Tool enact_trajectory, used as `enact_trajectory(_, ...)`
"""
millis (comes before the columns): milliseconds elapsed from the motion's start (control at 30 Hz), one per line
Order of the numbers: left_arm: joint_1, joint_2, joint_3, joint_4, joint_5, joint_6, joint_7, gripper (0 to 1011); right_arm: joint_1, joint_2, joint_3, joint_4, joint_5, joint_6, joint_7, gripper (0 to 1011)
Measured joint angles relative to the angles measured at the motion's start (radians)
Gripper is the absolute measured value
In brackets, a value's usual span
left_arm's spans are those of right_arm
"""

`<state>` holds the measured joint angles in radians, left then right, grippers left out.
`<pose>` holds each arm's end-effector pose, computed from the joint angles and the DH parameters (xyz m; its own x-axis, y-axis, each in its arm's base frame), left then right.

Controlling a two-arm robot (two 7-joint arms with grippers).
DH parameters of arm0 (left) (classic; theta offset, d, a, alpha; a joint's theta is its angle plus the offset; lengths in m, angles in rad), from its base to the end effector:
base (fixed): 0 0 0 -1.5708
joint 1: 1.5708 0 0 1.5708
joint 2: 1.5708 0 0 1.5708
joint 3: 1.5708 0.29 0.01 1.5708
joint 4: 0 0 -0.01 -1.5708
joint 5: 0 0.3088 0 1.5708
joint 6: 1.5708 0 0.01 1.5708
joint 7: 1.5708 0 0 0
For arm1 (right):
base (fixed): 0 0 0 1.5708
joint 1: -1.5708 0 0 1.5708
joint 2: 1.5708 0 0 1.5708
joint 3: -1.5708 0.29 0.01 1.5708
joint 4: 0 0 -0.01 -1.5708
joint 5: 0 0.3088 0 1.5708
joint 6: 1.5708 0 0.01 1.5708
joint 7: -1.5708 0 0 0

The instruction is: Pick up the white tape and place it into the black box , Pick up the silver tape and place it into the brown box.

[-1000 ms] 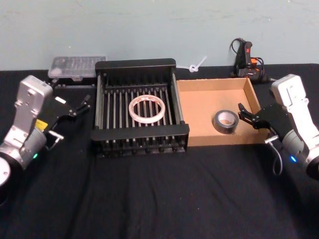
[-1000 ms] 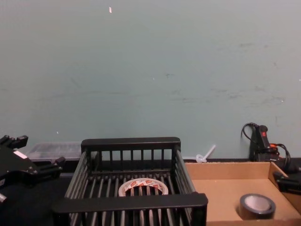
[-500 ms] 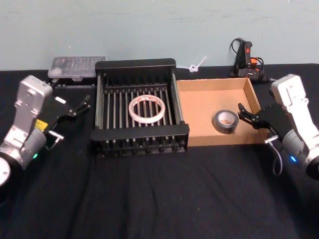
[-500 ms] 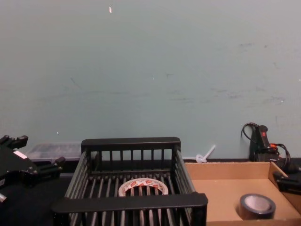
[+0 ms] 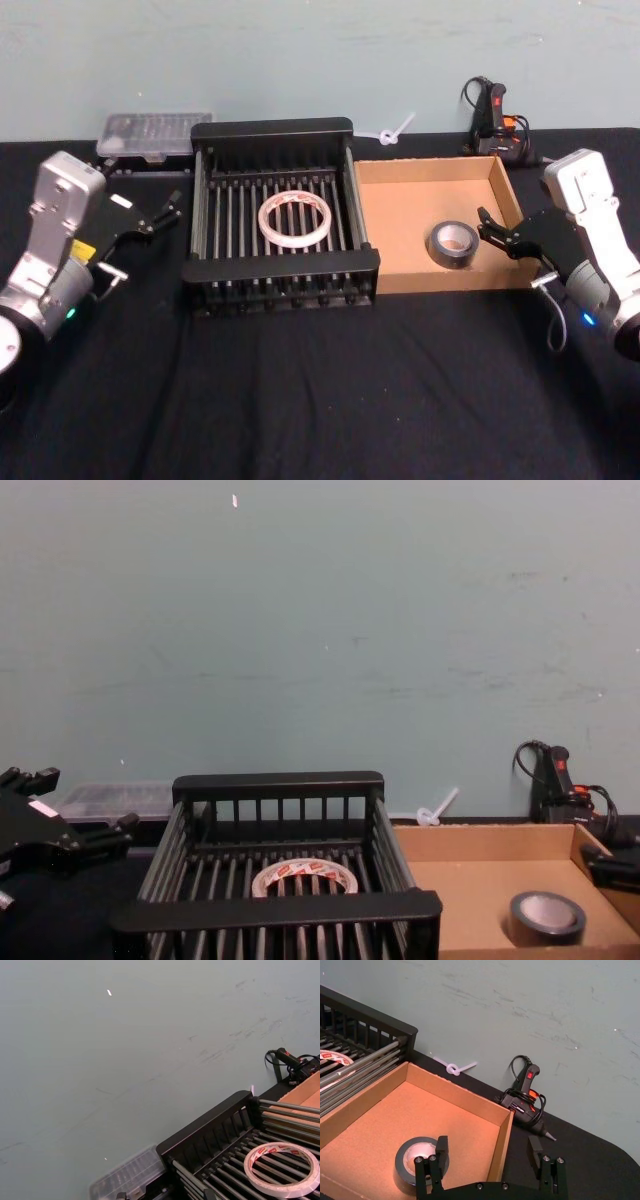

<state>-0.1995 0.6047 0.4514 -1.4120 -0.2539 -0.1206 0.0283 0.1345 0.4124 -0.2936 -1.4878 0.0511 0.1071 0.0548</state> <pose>0.3581 0.0827 -0.3023 0.2923 0.8803 0.3737 -0.9552 0.2873 0.0702 0.3552 -0.0446 -0.2929 0.2899 -0.8856 0.3628 0.9542 0.2383 -0.1807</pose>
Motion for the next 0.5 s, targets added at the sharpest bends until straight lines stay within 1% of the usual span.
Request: enact_trajectory(500,0.000,0.000,0.000,0.000,0.000,0.000,0.000,1001,0.000,0.000,0.000,0.000,0.000,0.000,0.000,1002)
